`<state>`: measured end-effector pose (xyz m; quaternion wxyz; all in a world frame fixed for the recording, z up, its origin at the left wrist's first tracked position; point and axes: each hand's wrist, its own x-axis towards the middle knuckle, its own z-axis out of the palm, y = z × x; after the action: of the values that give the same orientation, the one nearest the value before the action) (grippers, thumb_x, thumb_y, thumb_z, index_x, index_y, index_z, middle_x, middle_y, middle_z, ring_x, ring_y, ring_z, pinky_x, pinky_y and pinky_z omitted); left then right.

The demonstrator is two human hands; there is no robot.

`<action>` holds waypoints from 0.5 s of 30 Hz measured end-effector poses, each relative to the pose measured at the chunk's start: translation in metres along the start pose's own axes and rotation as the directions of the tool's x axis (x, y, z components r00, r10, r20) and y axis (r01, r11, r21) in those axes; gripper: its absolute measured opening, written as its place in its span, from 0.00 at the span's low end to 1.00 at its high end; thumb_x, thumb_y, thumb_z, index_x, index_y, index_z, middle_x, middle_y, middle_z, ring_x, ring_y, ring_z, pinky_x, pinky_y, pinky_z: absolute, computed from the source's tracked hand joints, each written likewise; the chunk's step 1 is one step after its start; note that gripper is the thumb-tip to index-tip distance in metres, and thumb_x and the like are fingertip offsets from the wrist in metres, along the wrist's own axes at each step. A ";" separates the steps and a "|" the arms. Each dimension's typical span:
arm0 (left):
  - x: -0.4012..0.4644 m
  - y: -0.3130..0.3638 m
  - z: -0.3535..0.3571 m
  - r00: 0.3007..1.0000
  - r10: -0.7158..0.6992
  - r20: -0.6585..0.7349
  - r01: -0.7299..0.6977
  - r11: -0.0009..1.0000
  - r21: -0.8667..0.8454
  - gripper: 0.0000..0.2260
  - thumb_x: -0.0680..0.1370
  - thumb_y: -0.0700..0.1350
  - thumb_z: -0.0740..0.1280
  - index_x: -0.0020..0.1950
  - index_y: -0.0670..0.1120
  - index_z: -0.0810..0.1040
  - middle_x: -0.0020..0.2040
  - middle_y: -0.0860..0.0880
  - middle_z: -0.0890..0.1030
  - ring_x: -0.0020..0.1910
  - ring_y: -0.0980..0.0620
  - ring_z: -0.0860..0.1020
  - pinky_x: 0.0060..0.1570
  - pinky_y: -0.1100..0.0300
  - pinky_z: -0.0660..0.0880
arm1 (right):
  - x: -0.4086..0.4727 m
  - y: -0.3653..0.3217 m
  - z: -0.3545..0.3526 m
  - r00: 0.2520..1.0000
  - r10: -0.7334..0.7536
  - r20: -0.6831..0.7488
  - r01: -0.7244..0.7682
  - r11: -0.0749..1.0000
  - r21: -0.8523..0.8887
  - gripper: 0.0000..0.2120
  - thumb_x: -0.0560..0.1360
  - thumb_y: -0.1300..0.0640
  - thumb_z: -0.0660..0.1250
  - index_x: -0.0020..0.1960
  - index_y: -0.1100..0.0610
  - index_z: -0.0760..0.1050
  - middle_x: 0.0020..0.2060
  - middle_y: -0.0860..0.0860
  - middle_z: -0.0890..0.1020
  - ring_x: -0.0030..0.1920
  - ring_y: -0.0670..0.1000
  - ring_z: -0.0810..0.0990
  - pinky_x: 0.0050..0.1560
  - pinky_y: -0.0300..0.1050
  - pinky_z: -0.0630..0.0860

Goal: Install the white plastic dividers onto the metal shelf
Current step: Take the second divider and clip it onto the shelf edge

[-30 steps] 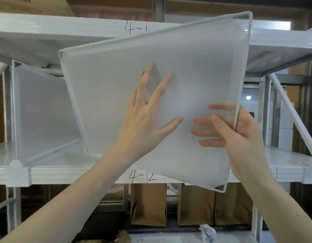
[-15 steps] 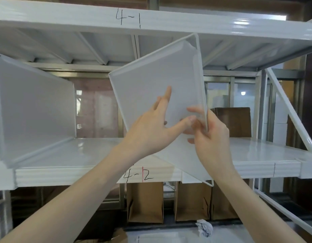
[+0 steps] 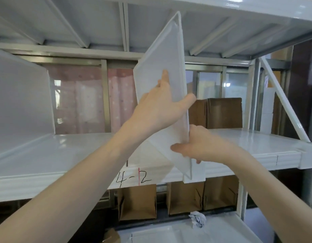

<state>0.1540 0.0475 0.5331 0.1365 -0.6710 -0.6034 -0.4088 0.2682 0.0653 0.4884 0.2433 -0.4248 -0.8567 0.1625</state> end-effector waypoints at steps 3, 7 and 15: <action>0.002 -0.012 0.008 0.999 0.032 -0.015 -0.032 0.999 -0.008 0.36 0.75 0.61 0.58 0.76 0.50 0.48 0.71 0.45 0.66 0.66 0.41 0.68 0.54 0.51 0.67 | 0.010 0.006 0.009 0.999 -0.002 -0.048 0.003 1.000 0.015 0.08 0.76 0.58 0.57 0.54 0.52 0.67 0.41 0.56 0.81 0.36 0.53 0.80 0.38 0.48 0.79; -0.005 -0.020 0.029 0.995 0.011 0.098 -0.020 0.996 0.089 0.37 0.73 0.58 0.60 0.76 0.49 0.45 0.44 0.46 0.81 0.49 0.43 0.78 0.39 0.55 0.71 | 0.027 0.014 0.015 0.994 -0.017 -0.104 0.015 1.000 -0.020 0.07 0.75 0.60 0.56 0.44 0.54 0.72 0.24 0.49 0.74 0.20 0.45 0.72 0.25 0.37 0.70; 0.020 -0.004 0.047 0.999 -0.039 0.021 0.040 0.998 -0.046 0.30 0.79 0.46 0.54 0.76 0.39 0.43 0.32 0.51 0.72 0.38 0.45 0.75 0.29 0.57 0.65 | 0.048 0.023 -0.007 0.974 -0.155 -0.166 0.157 0.988 -0.002 0.10 0.73 0.63 0.55 0.41 0.55 0.73 0.15 0.47 0.74 0.17 0.46 0.71 0.23 0.35 0.67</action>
<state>0.1673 0.0940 0.5163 0.1065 -0.6658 -0.6082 -0.4188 0.2620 0.1185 0.4963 0.3282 -0.3670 -0.8632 0.1118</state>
